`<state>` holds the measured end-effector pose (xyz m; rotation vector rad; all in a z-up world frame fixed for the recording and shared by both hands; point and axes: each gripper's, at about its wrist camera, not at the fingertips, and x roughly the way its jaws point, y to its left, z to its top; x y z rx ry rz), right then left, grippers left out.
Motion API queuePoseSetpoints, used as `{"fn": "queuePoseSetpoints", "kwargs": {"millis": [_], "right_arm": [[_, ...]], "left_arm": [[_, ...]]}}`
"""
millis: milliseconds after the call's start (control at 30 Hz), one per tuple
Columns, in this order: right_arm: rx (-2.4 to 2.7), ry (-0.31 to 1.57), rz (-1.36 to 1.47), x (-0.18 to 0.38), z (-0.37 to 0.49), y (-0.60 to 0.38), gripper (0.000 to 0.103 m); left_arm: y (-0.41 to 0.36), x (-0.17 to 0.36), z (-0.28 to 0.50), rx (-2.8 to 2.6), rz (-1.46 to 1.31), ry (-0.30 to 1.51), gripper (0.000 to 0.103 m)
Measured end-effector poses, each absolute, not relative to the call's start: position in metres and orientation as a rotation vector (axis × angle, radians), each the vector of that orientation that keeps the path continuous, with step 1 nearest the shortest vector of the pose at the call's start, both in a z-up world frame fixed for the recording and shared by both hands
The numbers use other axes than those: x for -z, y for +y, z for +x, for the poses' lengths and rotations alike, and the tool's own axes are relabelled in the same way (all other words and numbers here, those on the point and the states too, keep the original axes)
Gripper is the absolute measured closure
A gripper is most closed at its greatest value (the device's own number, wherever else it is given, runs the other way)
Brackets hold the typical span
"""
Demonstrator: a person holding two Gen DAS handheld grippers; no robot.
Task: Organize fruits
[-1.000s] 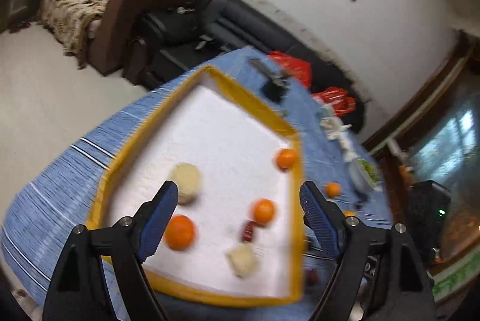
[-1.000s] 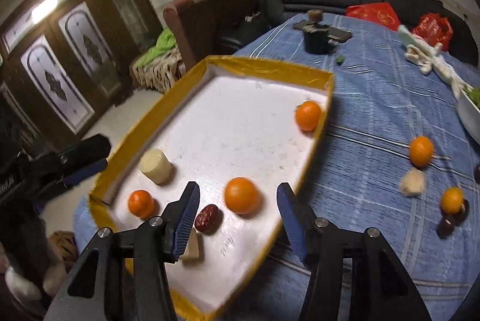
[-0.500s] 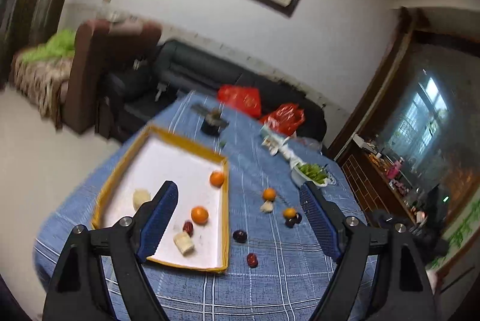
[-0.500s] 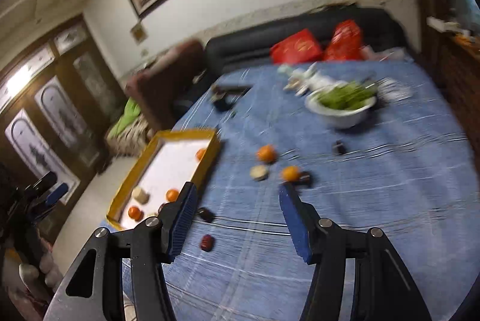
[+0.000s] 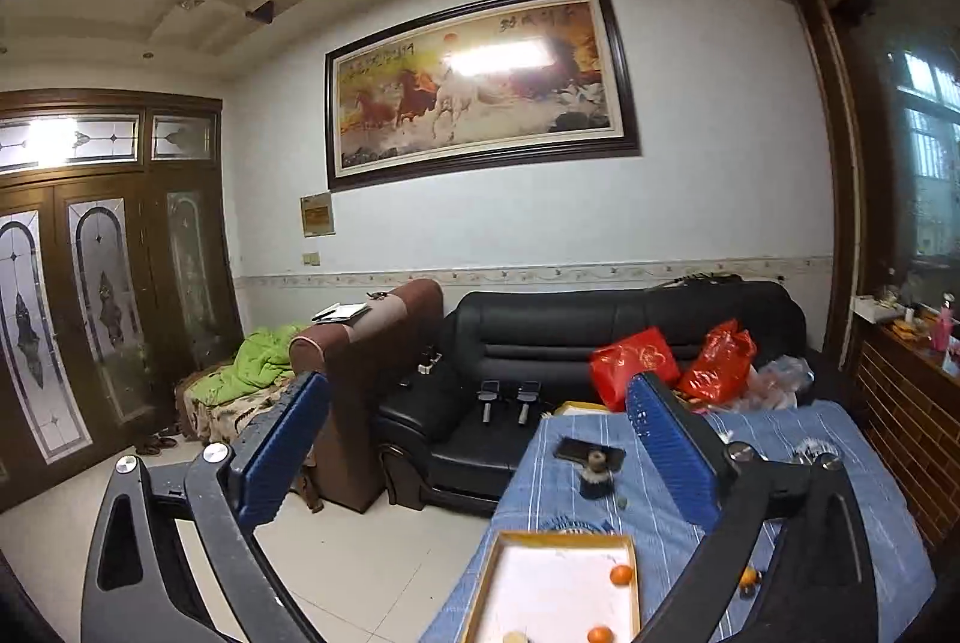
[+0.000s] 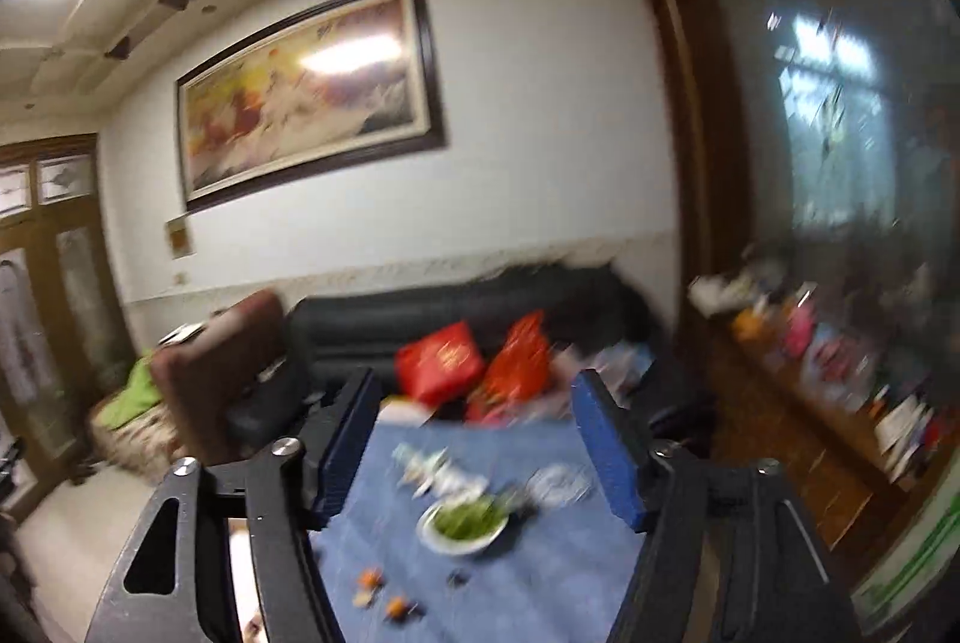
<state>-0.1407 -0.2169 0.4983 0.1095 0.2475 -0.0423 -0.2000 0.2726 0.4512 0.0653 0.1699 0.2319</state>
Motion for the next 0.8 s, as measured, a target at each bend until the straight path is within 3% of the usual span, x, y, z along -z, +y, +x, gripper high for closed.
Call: {"fn": "queuePoseSetpoints", "kwargs": {"millis": [100, 167, 300, 400, 467, 533, 600, 800], "right_arm": [[0.056, 0.251, 0.083, -0.503, -0.123, -0.213, 0.019], [-0.014, 0.298, 0.102, -0.469, -0.102, -0.207, 0.018], [-0.133, 0.492, 0.116, -0.359, -0.055, -0.188, 0.018], [-0.249, 0.69, 0.116, -0.237, -0.02, -0.153, 0.021], [-0.309, 0.784, 0.127, -0.17, -0.004, -0.132, 0.027], [-0.349, 0.88, 0.147, -0.103, 0.01, -0.114, 0.034], [-0.356, 0.96, 0.166, -0.051, 0.025, -0.098, 0.037], [-0.299, 0.969, 0.057, 0.004, 0.049, -0.072, 0.039]], "left_arm": [[0.269, -0.434, -0.168, -0.17, 0.041, 0.205, 0.003], [0.257, -0.402, -0.145, -0.112, 0.037, 0.248, 0.002], [0.224, -0.319, -0.092, 0.032, 0.015, 0.388, 0.002], [0.193, -0.247, -0.055, 0.142, -0.012, 0.51, 0.003], [0.175, -0.21, -0.04, 0.2, -0.02, 0.573, 0.008], [0.155, -0.17, -0.017, 0.234, -0.02, 0.664, 0.036], [0.14, -0.141, 0.0, 0.27, -0.031, 0.747, 0.045], [0.12, -0.09, 0.029, 0.269, -0.036, 0.866, 0.045]]}}
